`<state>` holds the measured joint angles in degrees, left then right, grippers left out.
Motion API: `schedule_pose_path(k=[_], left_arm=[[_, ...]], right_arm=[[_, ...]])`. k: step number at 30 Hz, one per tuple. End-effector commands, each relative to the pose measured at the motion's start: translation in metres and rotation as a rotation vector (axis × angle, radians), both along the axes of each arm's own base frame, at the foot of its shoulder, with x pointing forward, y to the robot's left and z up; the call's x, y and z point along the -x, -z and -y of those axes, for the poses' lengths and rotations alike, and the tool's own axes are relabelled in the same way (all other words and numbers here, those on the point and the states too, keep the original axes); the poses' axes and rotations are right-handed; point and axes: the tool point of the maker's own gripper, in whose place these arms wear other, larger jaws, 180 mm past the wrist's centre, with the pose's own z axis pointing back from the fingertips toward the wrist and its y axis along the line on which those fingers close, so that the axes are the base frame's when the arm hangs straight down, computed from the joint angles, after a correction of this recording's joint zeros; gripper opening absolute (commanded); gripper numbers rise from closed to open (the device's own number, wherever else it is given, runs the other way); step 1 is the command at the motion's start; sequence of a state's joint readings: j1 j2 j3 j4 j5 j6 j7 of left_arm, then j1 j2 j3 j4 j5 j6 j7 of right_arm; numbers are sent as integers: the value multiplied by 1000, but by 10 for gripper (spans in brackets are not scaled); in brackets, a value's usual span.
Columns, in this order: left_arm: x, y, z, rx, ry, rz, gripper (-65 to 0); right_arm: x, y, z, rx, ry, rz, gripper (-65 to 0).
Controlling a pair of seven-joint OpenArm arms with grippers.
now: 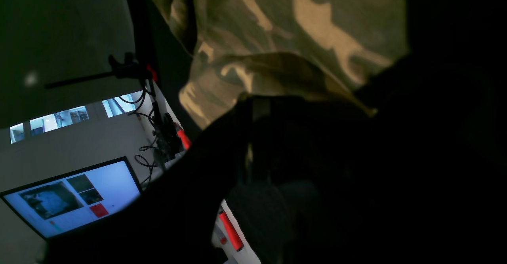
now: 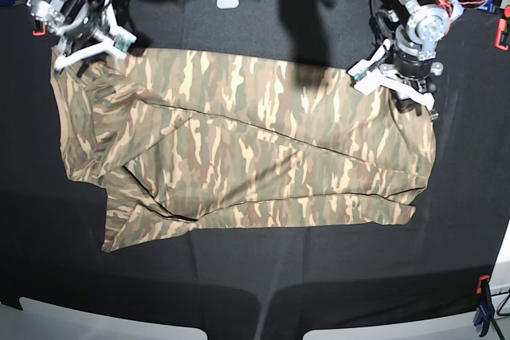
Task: Layout the t-shirt on the table in an organized manner, then fold the t-shirt properly
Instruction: 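Pull both grasped corners apart and away from the hem, straightening the shirt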
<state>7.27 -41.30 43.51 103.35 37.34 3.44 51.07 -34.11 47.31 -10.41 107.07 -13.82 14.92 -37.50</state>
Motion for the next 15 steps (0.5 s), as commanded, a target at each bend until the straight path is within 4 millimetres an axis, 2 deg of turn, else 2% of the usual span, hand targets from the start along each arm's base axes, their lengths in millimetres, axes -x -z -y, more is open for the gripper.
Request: schedule_pose_path(k=[1, 7, 8, 11, 15], left_arm=[[-8, -11, -2, -5, 2, 44, -650], [-4, -6, -1, 27, -13, 13, -650], [-4, -6, -1, 27, -13, 13, -650], [-4, -6, 0, 27, -12, 15, -650], [-5, -6, 2, 33, -13, 18, -650]], right_arm=[[-10, -8, 8, 31, -2, 40, -490], [-9, -3, 19, 49, 24, 34, -494], [-10, -3, 19, 45, 26, 41, -517], [-13, -5, 19, 41, 31, 57, -650], [-13, -5, 19, 42, 30, 58, -650]])
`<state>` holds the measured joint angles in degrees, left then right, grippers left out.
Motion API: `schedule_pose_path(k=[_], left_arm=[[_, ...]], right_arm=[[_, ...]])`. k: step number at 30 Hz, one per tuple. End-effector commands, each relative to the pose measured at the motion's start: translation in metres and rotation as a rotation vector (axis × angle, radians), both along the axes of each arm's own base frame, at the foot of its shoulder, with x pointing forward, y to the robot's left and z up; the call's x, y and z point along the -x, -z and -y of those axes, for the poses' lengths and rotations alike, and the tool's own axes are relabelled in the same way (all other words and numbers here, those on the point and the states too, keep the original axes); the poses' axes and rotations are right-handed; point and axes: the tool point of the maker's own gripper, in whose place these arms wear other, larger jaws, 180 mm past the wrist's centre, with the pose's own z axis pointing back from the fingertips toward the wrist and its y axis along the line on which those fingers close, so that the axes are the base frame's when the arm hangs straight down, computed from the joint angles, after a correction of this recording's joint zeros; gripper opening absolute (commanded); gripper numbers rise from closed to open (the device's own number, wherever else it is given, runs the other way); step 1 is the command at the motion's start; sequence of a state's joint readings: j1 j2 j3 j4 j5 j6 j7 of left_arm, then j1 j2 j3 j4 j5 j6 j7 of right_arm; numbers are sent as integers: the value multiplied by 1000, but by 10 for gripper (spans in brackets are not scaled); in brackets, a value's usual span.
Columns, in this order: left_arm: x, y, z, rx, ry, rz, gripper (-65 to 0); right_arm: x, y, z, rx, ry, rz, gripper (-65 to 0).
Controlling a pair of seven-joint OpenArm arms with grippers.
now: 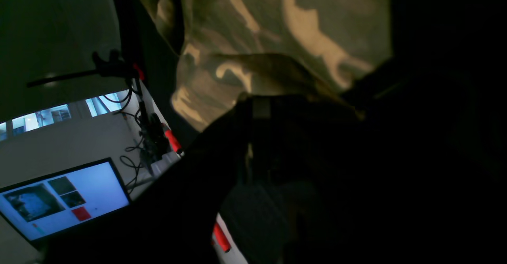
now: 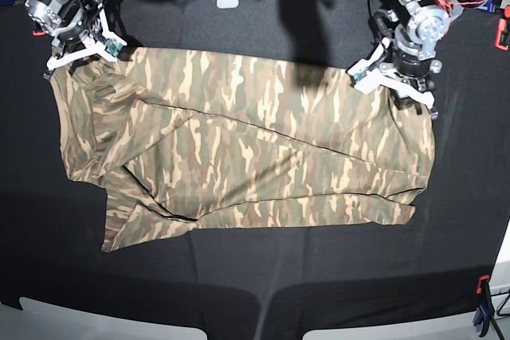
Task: Layout the t-shirt on the table in an organized manner, then fold the t-shirt properly
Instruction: 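Pull both grasped corners apart and away from the hem, straightening the shirt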
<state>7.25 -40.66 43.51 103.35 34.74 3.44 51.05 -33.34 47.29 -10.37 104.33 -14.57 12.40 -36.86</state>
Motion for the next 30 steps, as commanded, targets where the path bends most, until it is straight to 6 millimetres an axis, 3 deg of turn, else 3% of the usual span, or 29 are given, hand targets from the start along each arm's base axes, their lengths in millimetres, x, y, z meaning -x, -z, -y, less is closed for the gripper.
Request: schedule_pose_path(k=[1, 6, 9, 11, 14, 19, 30], left_arm=[[-9, -12, -2, -5, 1, 48, -650], [-9, -12, 3, -6, -20, 56, -650], [-12, -20, -8, -86, -49, 96, -650], [-11, -22, -14, -112, -65, 100, -650], [-6, -18, -17, -116, -67, 79, -650], [15, -6, -22, -147, -74, 35, -650], [48, 5, -37, -220, -105, -15, -650]], right_arm=[[-9, -9, 3, 12, -11, 33, -650], [-12, -21, -17, -26, -49, 64, -650], [0, -28, -26, -29, -102, 47, -650], [11, -30, -20, 26, -152, 21, -650], [28, -32, 7, 158, -167, -28, -650], [32, -44, 28, 269, -193, -7, -650], [27, -48, 27, 282, -203, 21, -650]])
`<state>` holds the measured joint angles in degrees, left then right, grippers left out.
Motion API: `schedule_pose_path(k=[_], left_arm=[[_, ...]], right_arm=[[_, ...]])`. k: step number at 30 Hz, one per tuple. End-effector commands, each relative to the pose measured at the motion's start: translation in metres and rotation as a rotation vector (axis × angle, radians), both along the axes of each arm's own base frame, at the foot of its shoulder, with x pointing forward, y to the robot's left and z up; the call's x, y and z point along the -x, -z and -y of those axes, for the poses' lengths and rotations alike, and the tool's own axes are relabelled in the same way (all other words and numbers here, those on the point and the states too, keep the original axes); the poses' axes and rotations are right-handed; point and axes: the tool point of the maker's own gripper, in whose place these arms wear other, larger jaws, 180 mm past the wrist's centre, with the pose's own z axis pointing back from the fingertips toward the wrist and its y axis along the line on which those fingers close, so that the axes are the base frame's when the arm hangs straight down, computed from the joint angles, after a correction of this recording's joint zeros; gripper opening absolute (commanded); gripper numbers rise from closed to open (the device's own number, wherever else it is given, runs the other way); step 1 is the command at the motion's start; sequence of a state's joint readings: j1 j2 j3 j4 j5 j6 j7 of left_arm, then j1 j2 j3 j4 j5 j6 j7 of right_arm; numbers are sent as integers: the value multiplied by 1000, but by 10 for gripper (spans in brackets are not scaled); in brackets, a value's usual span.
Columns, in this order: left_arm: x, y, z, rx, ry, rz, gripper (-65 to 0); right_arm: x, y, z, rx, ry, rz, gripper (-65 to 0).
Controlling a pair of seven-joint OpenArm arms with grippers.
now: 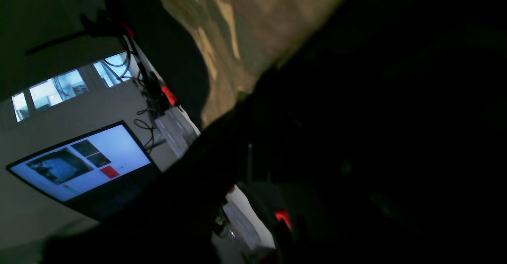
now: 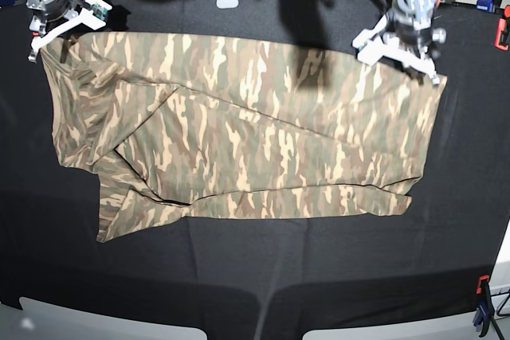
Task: Layout the t-shirt on the table in an organized manner, then fold the t-shirt properly
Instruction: 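Pull both grasped corners apart and away from the hem, straightening the shirt, then hold both corners and drag the shirt further from the hem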
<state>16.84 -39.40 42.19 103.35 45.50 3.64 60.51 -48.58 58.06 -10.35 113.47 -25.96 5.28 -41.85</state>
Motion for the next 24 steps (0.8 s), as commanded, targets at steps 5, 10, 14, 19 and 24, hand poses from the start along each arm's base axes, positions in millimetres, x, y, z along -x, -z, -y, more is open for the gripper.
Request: schedule_pose_path(k=[5, 10, 14, 19, 24], left_arm=[[6, -8, -28, -51, -75, 21, -650], [23, -6, -50, -77, -137, -4, -650], [45, 1, -56, -89, -152, -51, -650], [63, 5, -55, -70, -166, -61, -650], [37, -15, -41, -33, -78, 106, -650]], right_arm=[[-14, -16, -10, -5, -31, 55, -650], [-13, -17, -15, -12, -51, 41, -650], [-14, -18, -13, 1, -68, 30, -650], [-21, -25, -6, 40, -103, 29, -650], [-22, -26, -5, 43, -108, 31, -650]])
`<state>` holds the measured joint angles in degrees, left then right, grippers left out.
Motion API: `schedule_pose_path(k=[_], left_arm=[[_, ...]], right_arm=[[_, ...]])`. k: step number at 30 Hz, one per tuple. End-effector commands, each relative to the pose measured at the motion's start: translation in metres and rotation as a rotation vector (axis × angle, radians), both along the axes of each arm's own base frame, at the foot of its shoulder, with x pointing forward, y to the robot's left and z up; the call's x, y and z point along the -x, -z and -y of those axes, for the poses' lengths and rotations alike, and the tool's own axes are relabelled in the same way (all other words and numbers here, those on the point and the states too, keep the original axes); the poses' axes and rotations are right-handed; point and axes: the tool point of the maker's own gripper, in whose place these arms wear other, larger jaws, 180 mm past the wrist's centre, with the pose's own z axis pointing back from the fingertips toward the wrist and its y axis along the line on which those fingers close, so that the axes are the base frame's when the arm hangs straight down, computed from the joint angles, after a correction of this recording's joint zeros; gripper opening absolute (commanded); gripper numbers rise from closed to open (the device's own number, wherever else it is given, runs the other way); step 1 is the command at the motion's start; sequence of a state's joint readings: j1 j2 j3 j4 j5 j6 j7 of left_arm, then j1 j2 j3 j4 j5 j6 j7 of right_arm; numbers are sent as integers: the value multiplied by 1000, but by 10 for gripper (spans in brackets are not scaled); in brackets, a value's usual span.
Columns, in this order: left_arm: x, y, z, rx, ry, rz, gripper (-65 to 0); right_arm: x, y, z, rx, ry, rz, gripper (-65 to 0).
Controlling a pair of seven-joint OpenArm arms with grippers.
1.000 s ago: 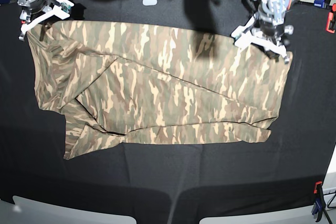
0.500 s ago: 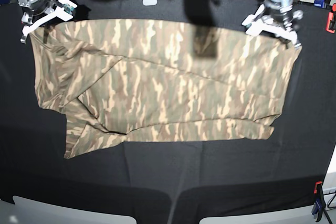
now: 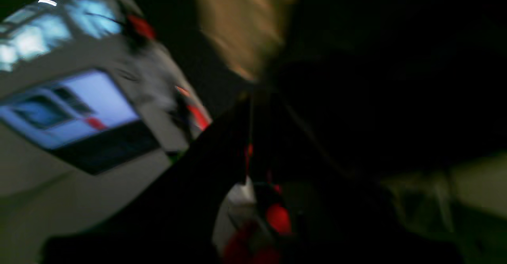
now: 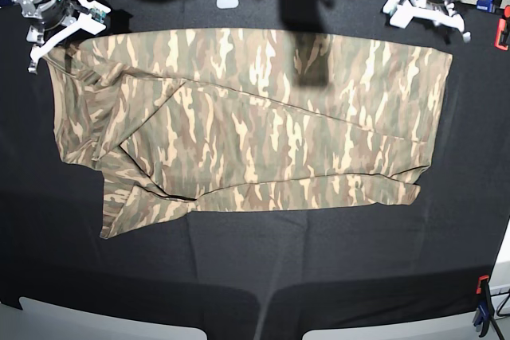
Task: Layout the t-shirt on the table in an organized manner, then fold the t-shirt properly
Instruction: 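Hold both corners and drag the shirt further from the hem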
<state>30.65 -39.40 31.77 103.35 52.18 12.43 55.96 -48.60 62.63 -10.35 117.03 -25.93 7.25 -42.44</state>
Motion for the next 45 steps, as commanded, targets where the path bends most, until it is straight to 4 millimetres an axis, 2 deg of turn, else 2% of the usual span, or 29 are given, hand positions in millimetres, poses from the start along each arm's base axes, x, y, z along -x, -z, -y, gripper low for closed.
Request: schedule_pose_path(k=[1, 4, 6, 7, 8, 10, 15, 20, 25, 30, 32, 36, 45], left_arm=[[-9, -9, 3, 7, 28, 45, -650], [-13, -5, 18, 86, 80, 40, -650], [-14, -1, 21, 127, 70, 26, -513], [-13, 2, 19, 141, 45, 12, -467], [-10, 6, 16, 143, 21, -12, -458], [-9, 12, 13, 149, -1, -61, -458], [-18, 21, 31, 267, 23, -114, -458], [-15, 27, 35, 272, 40, -168, -458], [-15, 26, 29, 250, 50, -169, -461], [-12, 22, 11, 173, 112, -201, -461], [-8, 19, 14, 166, 200, -218, -461], [-2, 9, 37, 247, 389, -222, -463], [-26, 8, 33, 318, 315, -200, -465]], right_arm=[[-8, -9, 2, 21, -12, 33, -650], [-8, -9, 4, 29, -6, 32, -650], [-7, -9, 5, 31, 0, 31, -650], [-7, -9, 5, 31, 0, 30, -650], [-7, -9, 5, 31, -1, 31, -650], [-7, -9, 5, 31, -2, 31, -650], [-7, -9, 5, 31, -1, 31, -650], [-7, -9, 6, 34, 2, 30, -650], [-7, -9, 5, 33, 0, 30, -650], [-7, -9, 5, 33, 1, 30, -650], [-7, -9, 5, 33, 1, 31, -650], [-7, -9, 5, 33, 1, 31, -650], [-8, -10, 5, 27, 11, 42, -650]])
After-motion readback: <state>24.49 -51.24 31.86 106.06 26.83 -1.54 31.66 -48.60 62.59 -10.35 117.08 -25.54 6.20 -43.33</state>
